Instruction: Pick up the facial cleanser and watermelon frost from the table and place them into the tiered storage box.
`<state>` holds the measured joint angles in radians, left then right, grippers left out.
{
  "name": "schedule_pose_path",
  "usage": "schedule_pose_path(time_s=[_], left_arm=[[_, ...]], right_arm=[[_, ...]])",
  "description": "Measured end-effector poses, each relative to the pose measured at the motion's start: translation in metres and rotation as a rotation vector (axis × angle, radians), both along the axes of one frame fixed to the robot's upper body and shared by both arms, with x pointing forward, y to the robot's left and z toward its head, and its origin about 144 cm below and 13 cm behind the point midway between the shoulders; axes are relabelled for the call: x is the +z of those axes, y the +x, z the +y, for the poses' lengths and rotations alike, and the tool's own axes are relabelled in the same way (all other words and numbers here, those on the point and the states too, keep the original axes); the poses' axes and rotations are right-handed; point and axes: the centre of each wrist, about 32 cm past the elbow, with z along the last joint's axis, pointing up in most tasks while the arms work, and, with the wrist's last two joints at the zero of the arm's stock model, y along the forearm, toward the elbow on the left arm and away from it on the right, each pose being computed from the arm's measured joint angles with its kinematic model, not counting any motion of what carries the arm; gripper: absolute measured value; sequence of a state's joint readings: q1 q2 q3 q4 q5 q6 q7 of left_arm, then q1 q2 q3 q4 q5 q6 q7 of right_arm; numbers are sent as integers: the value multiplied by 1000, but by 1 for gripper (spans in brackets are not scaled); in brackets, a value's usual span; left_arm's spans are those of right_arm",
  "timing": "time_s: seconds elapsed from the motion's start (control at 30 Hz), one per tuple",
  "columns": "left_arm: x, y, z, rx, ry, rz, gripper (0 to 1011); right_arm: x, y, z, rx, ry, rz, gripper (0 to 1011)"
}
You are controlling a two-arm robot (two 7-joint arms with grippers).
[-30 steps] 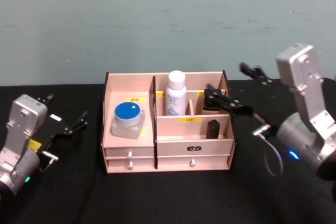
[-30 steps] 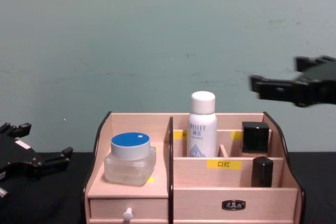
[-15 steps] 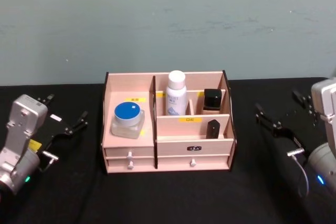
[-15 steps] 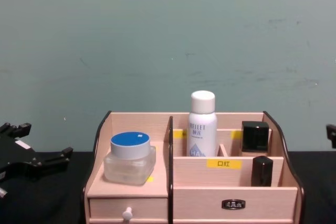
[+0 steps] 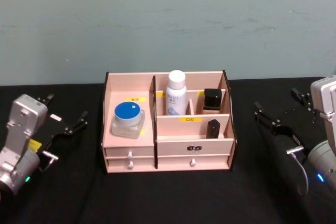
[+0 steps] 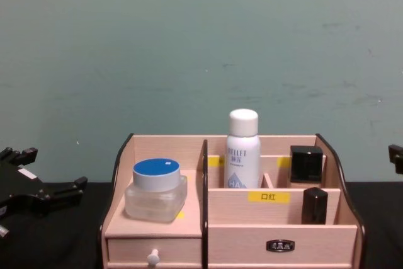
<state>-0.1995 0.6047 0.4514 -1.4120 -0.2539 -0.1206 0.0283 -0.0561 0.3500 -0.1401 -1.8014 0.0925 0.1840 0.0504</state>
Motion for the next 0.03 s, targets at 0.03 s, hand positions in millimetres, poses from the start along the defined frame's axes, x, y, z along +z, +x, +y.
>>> schedule_pose_path(time_s=[0.03], left_arm=[[0,0,0,0,0,0,1010]], right_arm=[[0,0,0,0,0,0,1002]])
